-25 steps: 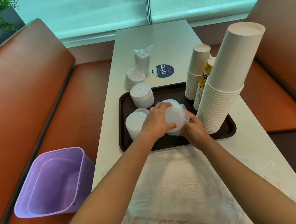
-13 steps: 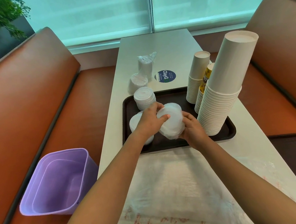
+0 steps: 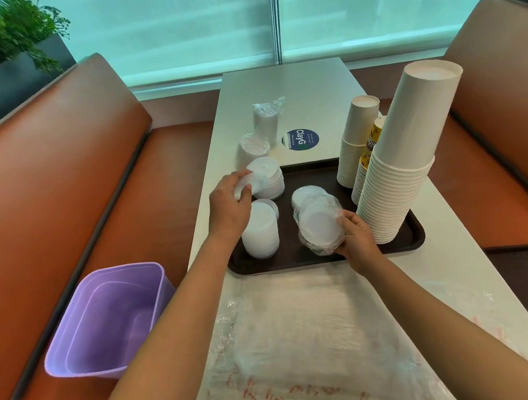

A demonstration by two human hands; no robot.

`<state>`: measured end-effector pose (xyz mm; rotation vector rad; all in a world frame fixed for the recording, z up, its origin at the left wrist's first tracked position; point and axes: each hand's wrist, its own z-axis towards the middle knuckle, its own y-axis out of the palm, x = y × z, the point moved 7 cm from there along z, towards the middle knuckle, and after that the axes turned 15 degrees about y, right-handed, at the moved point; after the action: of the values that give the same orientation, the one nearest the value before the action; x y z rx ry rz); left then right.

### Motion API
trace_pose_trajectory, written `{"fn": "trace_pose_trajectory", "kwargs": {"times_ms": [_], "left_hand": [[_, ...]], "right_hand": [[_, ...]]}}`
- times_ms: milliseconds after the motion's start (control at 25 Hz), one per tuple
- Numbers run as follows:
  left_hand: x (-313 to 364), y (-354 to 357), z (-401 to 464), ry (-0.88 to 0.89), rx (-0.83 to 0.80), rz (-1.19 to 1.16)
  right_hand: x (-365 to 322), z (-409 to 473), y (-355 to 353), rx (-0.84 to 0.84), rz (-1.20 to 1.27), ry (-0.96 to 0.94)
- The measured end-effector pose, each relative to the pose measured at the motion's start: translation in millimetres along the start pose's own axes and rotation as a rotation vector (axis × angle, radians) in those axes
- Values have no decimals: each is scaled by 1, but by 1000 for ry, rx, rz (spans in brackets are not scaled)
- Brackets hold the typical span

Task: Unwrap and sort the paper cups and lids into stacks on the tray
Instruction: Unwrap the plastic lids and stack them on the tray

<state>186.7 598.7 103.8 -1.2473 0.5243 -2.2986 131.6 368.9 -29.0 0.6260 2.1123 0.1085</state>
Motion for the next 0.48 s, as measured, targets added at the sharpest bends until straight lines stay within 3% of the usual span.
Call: {"fn": "trace_pose_trajectory", "kwargs": {"times_ms": [160,320,480], "left_hand": [[-11,8,-19,179,-97,124],[-21,26,-40,152,-262,167],[-23,31,-48,137,-325,195]], "right_hand": [[2,-1,0,25,3,-1],[4,-2,1,34,-4,3],[7,0,1,49,-5,8]]}}
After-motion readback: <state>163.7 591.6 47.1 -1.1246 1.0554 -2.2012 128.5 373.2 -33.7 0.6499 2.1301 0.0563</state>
